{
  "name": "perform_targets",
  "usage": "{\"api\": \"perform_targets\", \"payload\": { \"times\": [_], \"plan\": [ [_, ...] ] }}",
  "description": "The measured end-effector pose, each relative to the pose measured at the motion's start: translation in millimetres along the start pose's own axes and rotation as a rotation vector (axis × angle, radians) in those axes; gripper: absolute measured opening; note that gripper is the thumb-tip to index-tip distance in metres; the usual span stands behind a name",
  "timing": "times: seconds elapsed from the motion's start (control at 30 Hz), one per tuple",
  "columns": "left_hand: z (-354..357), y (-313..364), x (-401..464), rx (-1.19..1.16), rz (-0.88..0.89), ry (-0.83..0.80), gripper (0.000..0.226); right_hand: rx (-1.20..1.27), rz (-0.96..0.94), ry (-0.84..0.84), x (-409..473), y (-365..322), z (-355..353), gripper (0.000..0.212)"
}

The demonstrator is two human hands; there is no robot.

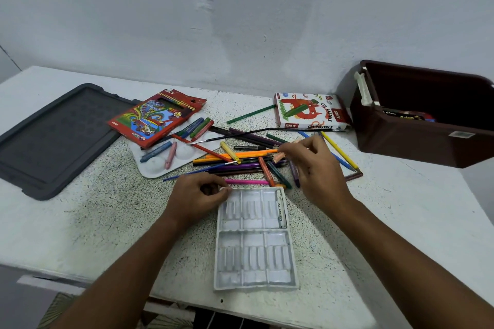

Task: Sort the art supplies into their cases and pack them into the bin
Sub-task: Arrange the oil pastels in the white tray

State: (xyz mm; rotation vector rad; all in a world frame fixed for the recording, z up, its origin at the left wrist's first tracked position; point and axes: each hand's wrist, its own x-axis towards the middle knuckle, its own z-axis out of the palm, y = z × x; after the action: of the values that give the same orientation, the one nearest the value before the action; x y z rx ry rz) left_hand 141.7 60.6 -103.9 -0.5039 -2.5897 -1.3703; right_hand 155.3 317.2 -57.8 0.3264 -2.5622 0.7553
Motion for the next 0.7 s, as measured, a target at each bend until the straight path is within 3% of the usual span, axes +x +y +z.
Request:
{"api": "perform_targets", "payload": {
  "times": [0.23,0.47,0.7],
  "plan": [
    [0.6,0.6,0.2,-0.003,-0.003,0.005,0.034,-0.006,-0.266,-0.092,-17.4,4.4,-8.4,0.034],
    [1.8,-0.9,-0.4,-0.023,-0.002,0.037,0.035,0.056,-0.307,-0.249,-49.2,13.5,6.4,0.037],
    [3.3,-2.1,-0.2,-0.030,-0.014,0.043,0.033,0.084,-0.306,-0.239,-63.7,15.9,13.0,0.037]
  ]
}}
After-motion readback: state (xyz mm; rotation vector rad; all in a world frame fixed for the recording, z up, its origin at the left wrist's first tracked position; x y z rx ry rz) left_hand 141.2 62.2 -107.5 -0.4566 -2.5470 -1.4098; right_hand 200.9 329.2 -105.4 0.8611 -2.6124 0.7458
